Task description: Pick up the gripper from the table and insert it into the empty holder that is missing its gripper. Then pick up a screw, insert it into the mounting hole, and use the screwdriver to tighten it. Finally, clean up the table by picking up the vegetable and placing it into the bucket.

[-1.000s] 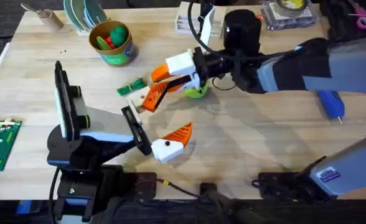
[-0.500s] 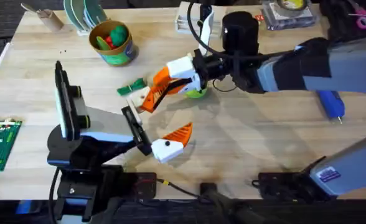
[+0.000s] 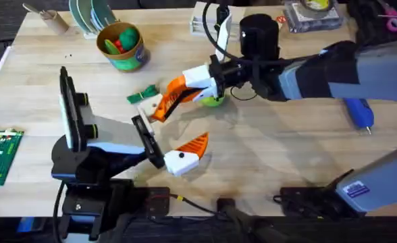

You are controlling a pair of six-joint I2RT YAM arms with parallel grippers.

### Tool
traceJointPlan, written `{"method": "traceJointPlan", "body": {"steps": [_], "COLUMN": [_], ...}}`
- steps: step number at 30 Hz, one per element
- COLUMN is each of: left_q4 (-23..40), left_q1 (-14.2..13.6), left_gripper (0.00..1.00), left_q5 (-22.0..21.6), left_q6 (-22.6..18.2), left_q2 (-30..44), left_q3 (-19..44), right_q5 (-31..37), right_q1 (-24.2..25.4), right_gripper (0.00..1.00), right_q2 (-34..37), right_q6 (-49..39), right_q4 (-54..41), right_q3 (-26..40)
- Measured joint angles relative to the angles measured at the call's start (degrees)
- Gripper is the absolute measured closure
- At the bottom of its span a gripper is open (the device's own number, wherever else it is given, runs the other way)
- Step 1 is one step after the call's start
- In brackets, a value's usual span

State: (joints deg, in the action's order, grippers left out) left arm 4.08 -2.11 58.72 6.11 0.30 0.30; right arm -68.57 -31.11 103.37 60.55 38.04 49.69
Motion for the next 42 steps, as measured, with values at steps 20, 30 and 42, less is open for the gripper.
{"method": "traceJointPlan", "body": {"steps": [20,30,42], "left_q4": [-2.0,-1.2,-1.0], "left_q1": [0.0,0.2,0.6], "left_gripper": [0.008,0.007,0.007], "left_q5": [-5.9,-11.0,-15.0], "left_q6": [-1.8,-1.0,0.0], "left_q2": [0.0,0.0,0.0], "left_q3": [0.1,0.1,0.1], "right_q5": [8.7,17.7,26.4], "right_q1": [-1.2,-4.4,-7.9], "right_gripper": [0.99,0.992,0.993], "right_q2": [-2.3,-2.3,-2.3], "right_q6": [1.0,2.1,2.3], "right_q4": [4.4,4.7,5.6], "right_q3": [0.0,0.0,0.0]}}
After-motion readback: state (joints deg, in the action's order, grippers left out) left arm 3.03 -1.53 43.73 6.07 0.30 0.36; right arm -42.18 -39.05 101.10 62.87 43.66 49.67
